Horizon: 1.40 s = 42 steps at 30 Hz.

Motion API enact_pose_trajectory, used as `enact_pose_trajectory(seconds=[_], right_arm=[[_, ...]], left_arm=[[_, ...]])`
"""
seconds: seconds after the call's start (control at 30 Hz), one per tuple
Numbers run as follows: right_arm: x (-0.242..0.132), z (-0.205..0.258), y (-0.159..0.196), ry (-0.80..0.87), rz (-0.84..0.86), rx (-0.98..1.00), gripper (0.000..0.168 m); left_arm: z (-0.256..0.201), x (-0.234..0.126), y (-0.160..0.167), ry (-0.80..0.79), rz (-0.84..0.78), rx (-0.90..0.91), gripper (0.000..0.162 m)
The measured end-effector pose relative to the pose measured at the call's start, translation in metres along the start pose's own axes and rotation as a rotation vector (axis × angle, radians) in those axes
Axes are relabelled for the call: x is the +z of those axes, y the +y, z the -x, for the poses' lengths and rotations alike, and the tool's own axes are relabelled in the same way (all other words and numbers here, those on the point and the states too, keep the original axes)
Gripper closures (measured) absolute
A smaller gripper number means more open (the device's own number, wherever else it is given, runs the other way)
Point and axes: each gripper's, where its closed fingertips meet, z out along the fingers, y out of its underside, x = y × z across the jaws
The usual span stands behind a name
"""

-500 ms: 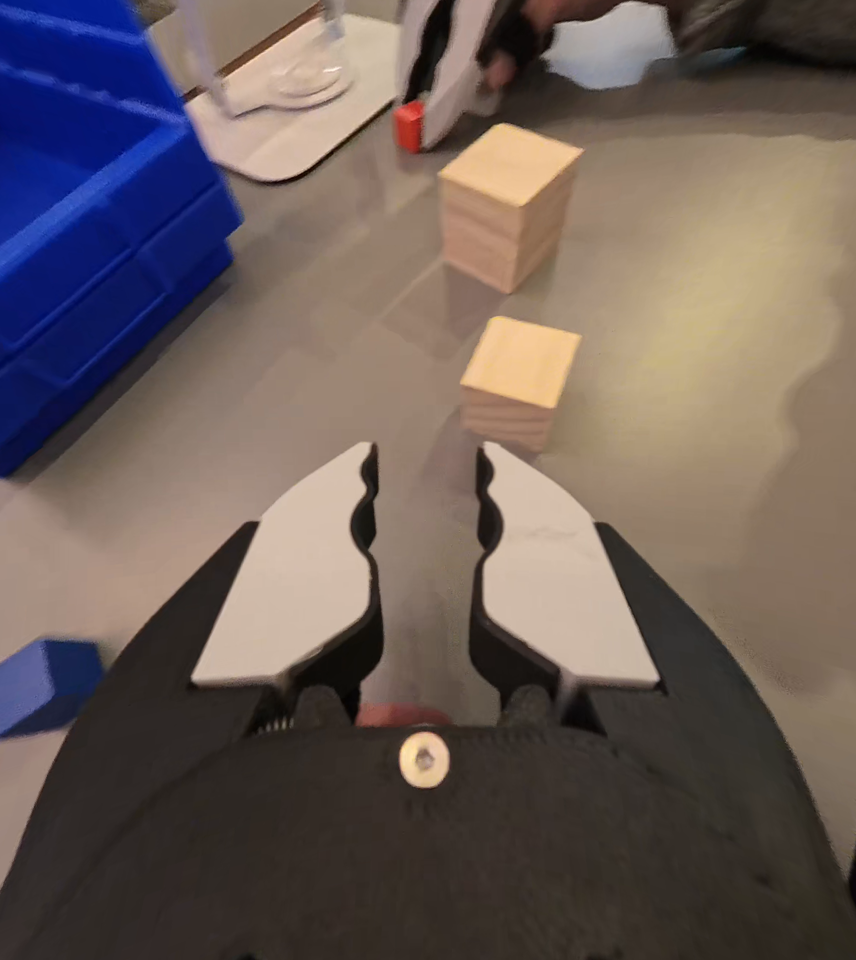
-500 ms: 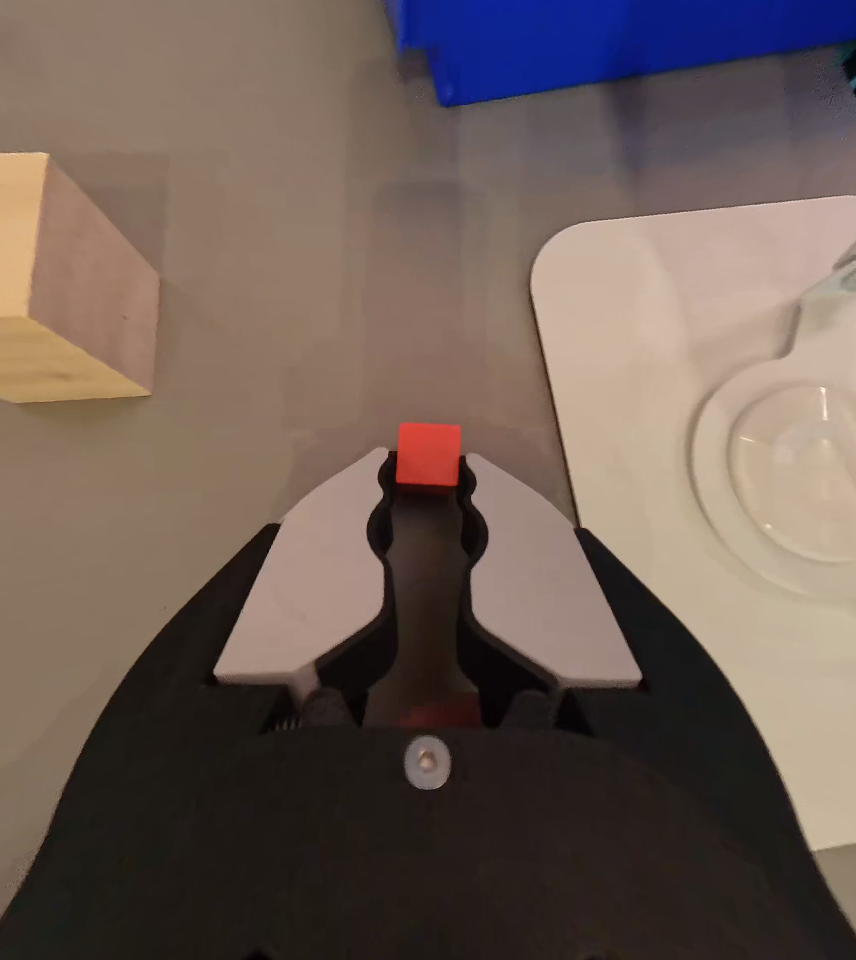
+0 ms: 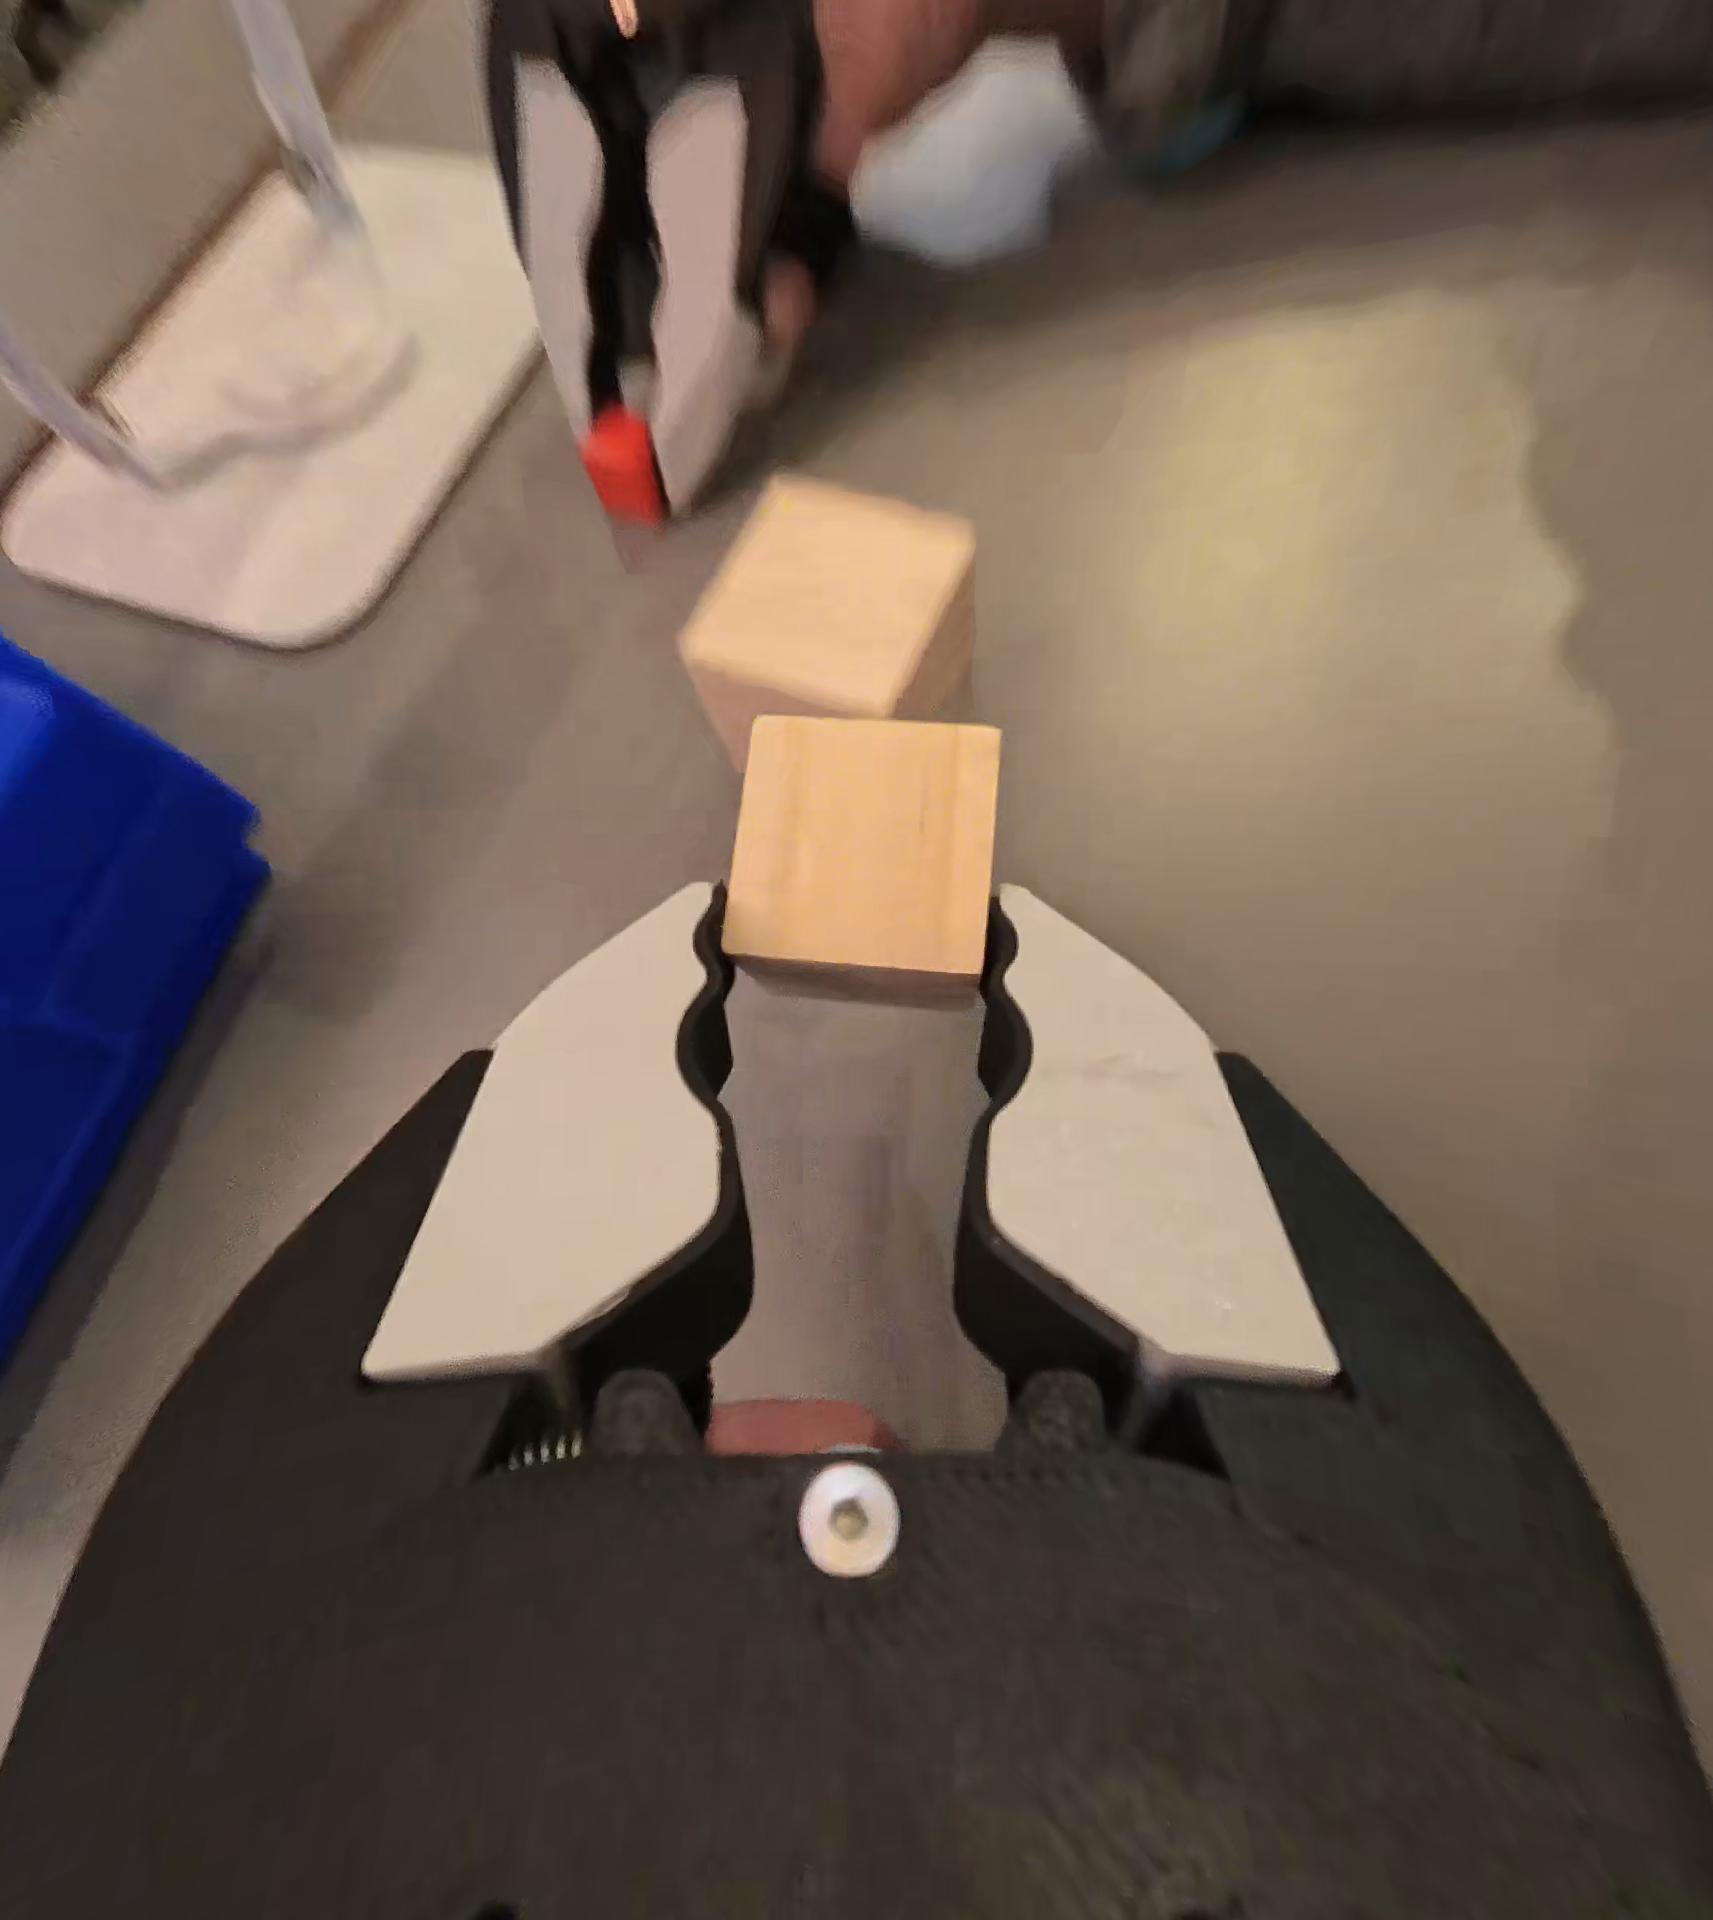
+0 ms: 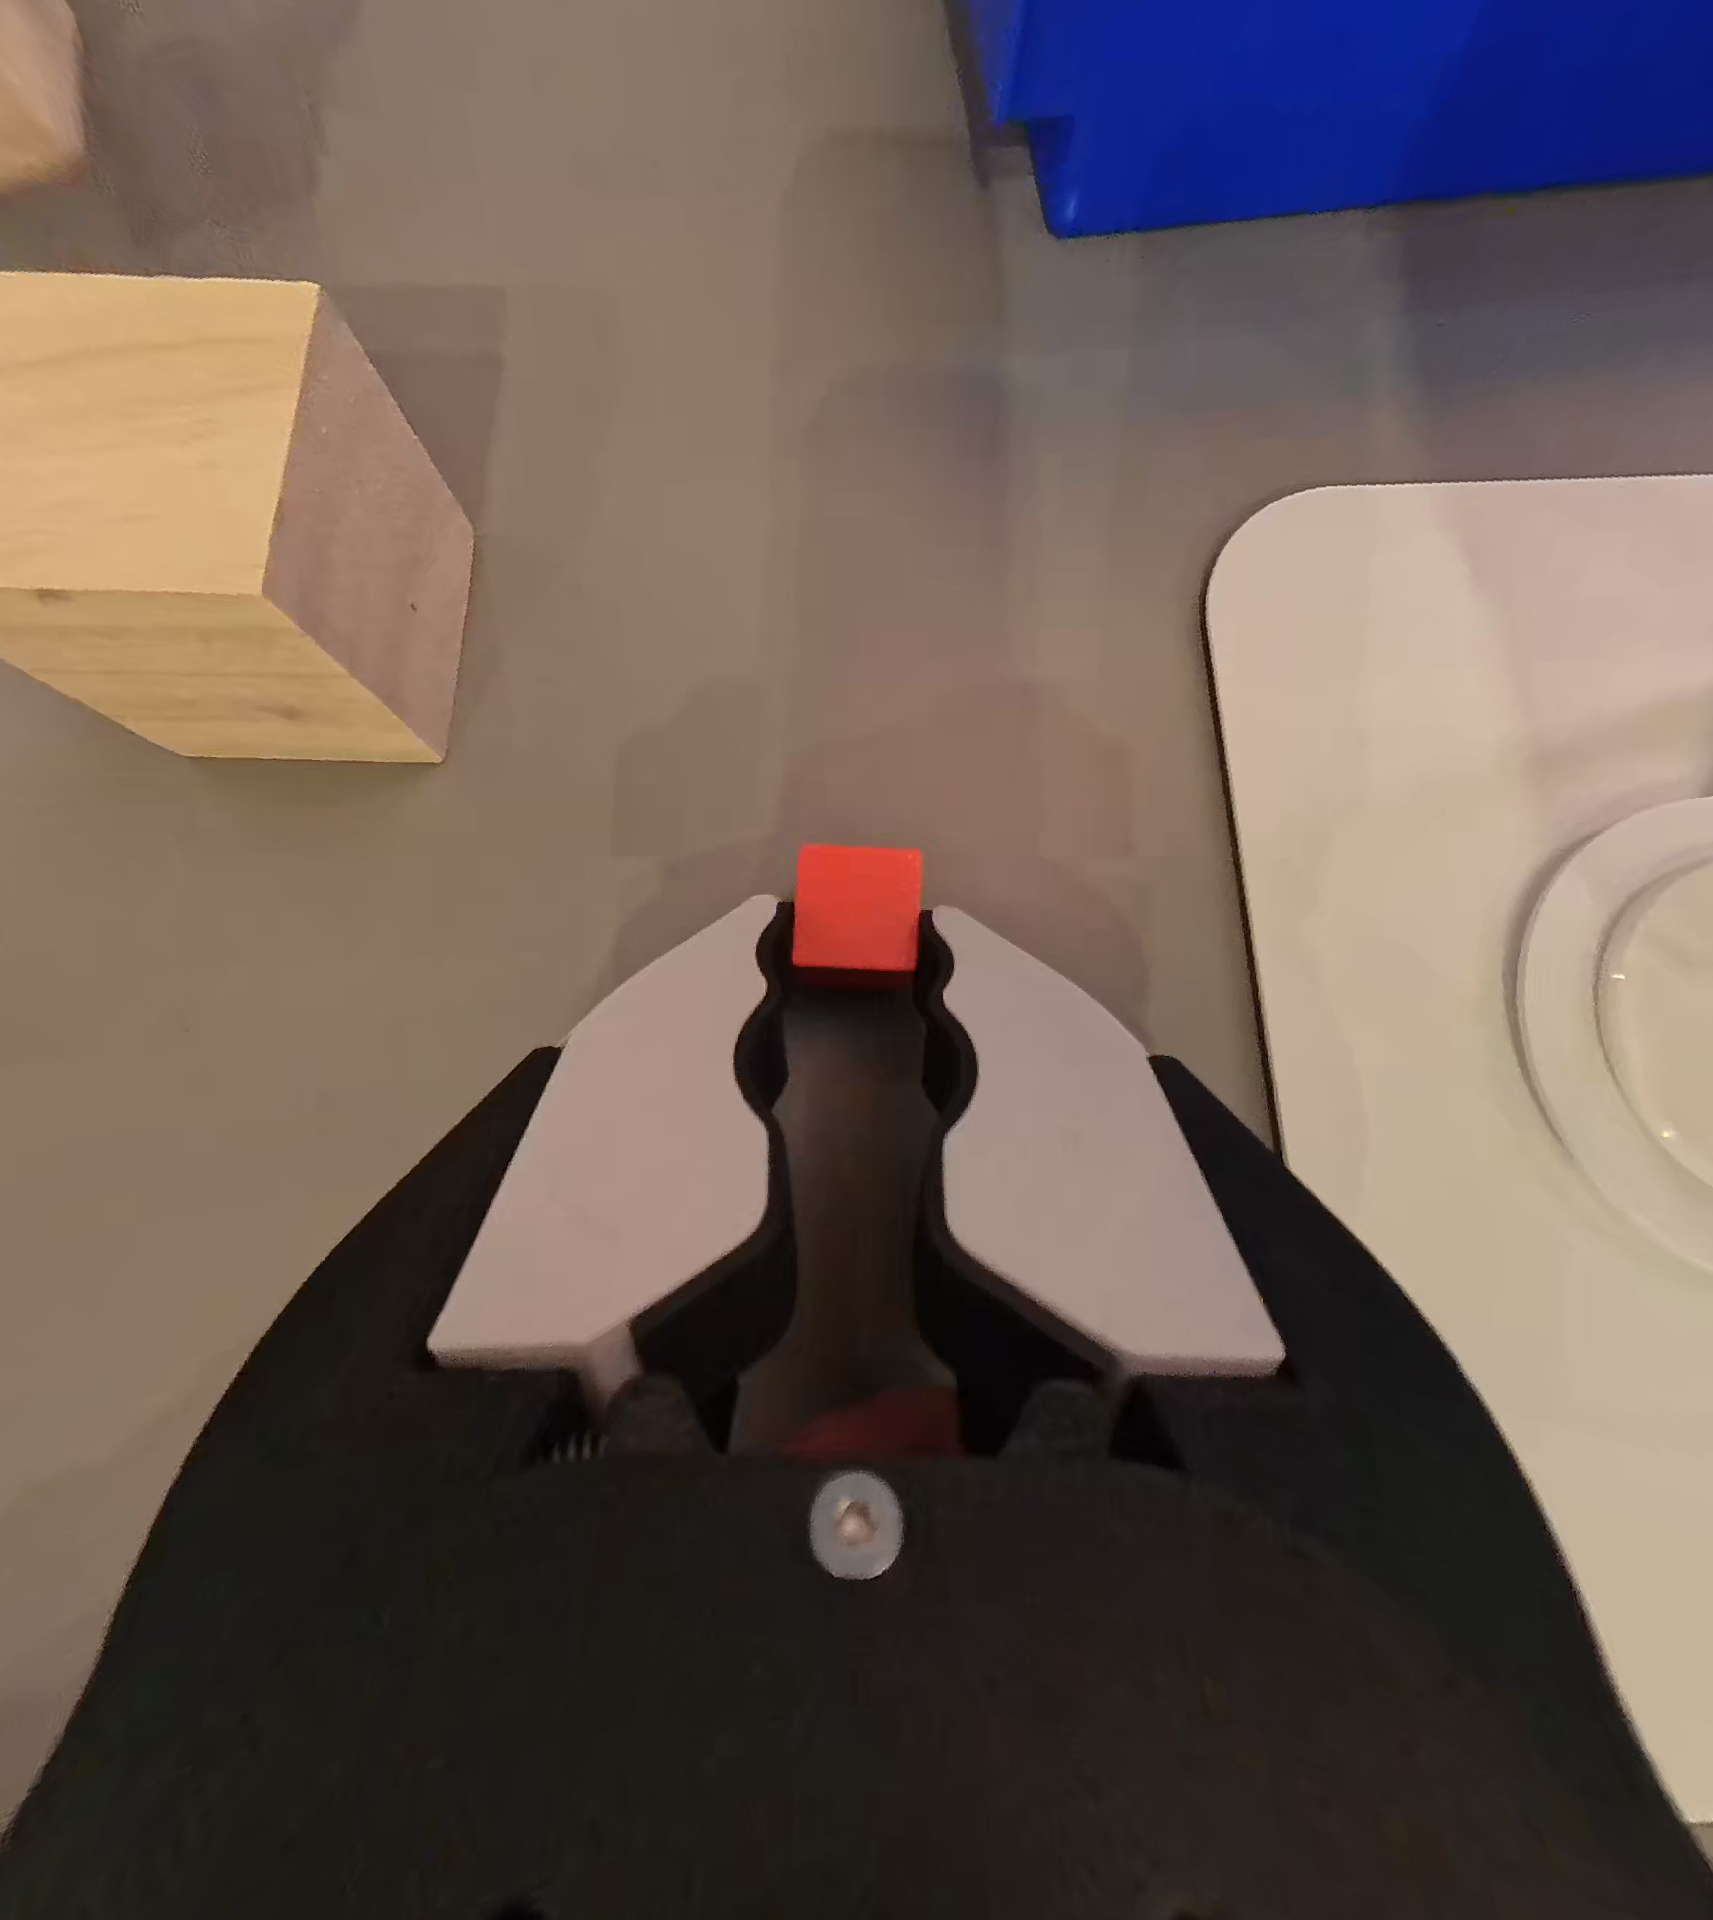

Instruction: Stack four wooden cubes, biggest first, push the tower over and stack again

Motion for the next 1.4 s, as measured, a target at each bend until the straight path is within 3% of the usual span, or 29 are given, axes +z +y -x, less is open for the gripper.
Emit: enact_pose_trajectory(seconds=[0.17, 0.3, 0.37, 0.43, 0.57, 0.67, 0.77, 0.93, 1.03, 1.1, 1.13, 1.27, 1.33, 1.4], right_arm=[[0.0, 0.001, 0.0, -0.004, -0.002, -0.005, 0.146], [-0.001, 0.002, 0.0, -0.01, -0.011, -0.005, 0.146], [-0.003, 0.002, -0.003, -0.018, -0.031, 0.002, 0.146], [-0.008, 0.002, -0.01, -0.017, -0.056, -0.002, 0.146], [-0.039, 0.016, -0.055, -0.061, -0.209, -0.021, 0.146], [-0.051, 0.046, -0.093, -0.142, -0.271, -0.088, 0.146], [-0.039, 0.076, -0.114, -0.218, -0.233, -0.16, 0.146], [-0.016, 0.094, -0.113, -0.278, -0.097, -0.203, 0.146], [-0.017, 0.101, -0.113, -0.322, -0.076, -0.196, 0.146], [-0.021, 0.102, -0.116, -0.319, -0.088, -0.2, 0.124], [-0.024, 0.103, -0.116, -0.324, -0.088, -0.206, 0.121], [-0.039, 0.101, -0.121, -0.311, -0.127, -0.212, 0.12], [-0.045, 0.096, -0.122, -0.298, -0.147, -0.211, 0.121], [-0.049, 0.09, -0.12, -0.293, -0.157, -0.199, 0.124]], left_arm=[[0.009, 0.026, -0.053, 0.018, -0.019, 0.024, 0.117], [0.013, 0.055, -0.046, 0.043, 0.084, 0.018, 0.117], [0.012, 0.057, -0.046, 0.077, 0.057, -0.026, 0.117], [0.014, 0.055, -0.045, 0.055, 0.066, -0.033, 0.089], [0.02, 0.024, -0.045, -0.02, 0.002, -0.04, 0.081], [0.036, -0.013, -0.018, -0.123, -0.004, -0.093, 0.084], [0.06, -0.051, 0.024, -0.268, 0.042, -0.149, 0.085], [0.092, -0.105, 0.091, -0.416, 0.093, -0.287, 0.082], [0.104, -0.118, 0.116, -0.449, 0.115, -0.345, 0.079], [0.108, -0.116, 0.126, -0.445, 0.137, -0.361, 0.075], [0.113, -0.115, 0.131, -0.454, 0.155, -0.363, 0.074], [0.129, -0.11, 0.156, -0.487, 0.254, -0.38, 0.075], [0.135, -0.111, 0.164, -0.493, 0.264, -0.417, 0.084], [0.135, -0.11, 0.17, -0.476, 0.276, -0.445, 0.116]])
